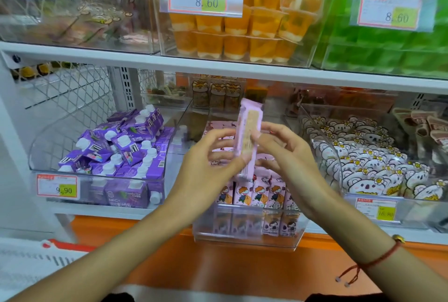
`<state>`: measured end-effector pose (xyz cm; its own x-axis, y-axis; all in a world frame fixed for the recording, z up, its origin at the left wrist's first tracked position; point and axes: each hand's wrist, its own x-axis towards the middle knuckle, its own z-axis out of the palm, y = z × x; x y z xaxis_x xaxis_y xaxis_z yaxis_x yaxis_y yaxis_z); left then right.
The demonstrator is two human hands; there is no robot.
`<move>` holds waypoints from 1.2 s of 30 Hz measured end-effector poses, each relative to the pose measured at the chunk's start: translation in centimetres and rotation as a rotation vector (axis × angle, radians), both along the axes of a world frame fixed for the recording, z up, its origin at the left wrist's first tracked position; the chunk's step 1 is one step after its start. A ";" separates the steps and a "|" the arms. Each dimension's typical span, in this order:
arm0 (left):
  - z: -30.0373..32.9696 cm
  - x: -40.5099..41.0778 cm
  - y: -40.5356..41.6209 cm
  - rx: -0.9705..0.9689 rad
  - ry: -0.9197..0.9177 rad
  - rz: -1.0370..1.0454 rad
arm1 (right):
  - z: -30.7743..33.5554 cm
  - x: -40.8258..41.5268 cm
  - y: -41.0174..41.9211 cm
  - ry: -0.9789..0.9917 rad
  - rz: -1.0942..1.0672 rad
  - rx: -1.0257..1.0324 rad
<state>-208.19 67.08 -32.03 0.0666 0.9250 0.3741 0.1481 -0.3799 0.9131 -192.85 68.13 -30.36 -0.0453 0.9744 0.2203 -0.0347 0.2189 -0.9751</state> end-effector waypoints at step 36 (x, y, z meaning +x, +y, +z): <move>1.2 -2.1 0.7 -0.032 -0.375 0.046 | -0.4 0.2 -0.6 -0.201 0.219 0.060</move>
